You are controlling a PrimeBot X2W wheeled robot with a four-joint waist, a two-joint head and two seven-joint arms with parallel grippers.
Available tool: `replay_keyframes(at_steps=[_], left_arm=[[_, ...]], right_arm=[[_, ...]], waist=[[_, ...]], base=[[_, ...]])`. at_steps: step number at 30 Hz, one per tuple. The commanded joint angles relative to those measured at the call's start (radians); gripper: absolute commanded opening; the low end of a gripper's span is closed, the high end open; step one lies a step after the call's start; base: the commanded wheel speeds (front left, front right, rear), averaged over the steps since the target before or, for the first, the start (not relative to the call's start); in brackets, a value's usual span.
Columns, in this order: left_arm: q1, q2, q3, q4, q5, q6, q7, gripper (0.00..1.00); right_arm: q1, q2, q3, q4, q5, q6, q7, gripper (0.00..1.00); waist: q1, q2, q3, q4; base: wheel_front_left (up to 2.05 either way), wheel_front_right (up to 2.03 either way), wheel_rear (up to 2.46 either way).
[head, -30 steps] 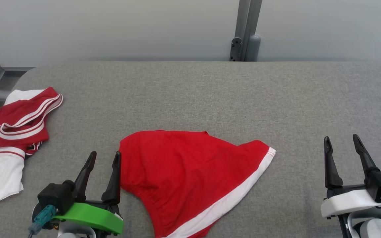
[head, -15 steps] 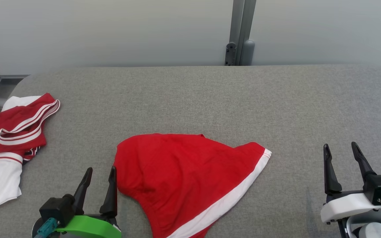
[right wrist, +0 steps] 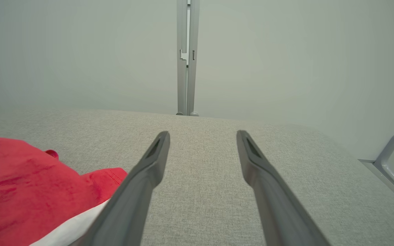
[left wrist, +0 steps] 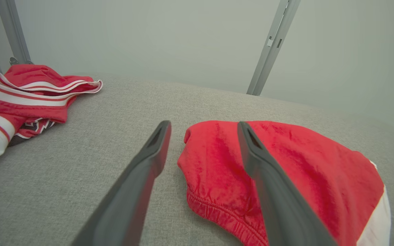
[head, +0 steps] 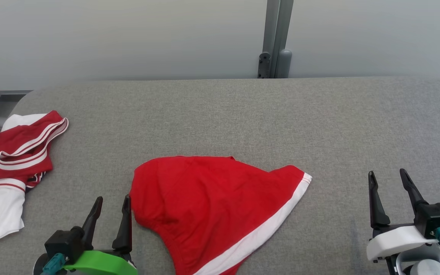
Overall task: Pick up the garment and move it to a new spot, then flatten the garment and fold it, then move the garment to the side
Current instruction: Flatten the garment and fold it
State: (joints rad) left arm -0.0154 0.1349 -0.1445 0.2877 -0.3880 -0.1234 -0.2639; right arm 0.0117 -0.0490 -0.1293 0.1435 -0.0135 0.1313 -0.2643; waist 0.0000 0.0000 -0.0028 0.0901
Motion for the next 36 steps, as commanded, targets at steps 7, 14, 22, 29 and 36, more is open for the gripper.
replay_keyframes(at_steps=[7, 14, 22, 29, 36], left_arm=[[0.002, 0.001, 0.025, 0.018, 0.027, -0.007, -0.001, 1.0], [-0.013, -0.005, 0.035, 0.02, 0.036, -0.009, -0.001, 1.0], [-0.019, 0.018, 0.031, 0.03, 0.052, 0.007, 0.046, 1.0], [0.058, 0.039, -0.014, -0.129, 0.0, 0.017, 0.34, 1.0], [0.175, 0.05, -0.119, -0.375, -0.12, 0.0, 0.577, 1.0]], right_arm=[[0.011, -0.002, 0.01, 0.01, 0.007, -0.001, 0.0, 1.0], [0.005, -0.003, 0.018, 0.021, 0.014, -0.001, 0.0, 1.0], [-0.056, -0.008, 0.073, 0.066, 0.018, -0.001, 0.0, 1.0], [-0.188, -0.128, 0.225, 0.187, 0.088, -0.001, 0.214, 1.0], [-0.268, -0.219, 0.28, 0.247, 0.134, -0.001, 0.422, 1.0]], waist=[[0.0, 0.0, -0.001, 0.012], [0.0, 0.0, 0.006, 0.022], [0.0, 0.0, 0.022, 0.043], [0.0, 0.0, 0.047, 0.083], [0.0, 0.0, 0.099, 0.13]], base=[[0.0, 0.0, 0.0], [0.0, 0.0, 0.0], [0.0, 0.0, 0.0], [0.0, 0.0, 0.0], [0.0, 0.0, 0.0]])
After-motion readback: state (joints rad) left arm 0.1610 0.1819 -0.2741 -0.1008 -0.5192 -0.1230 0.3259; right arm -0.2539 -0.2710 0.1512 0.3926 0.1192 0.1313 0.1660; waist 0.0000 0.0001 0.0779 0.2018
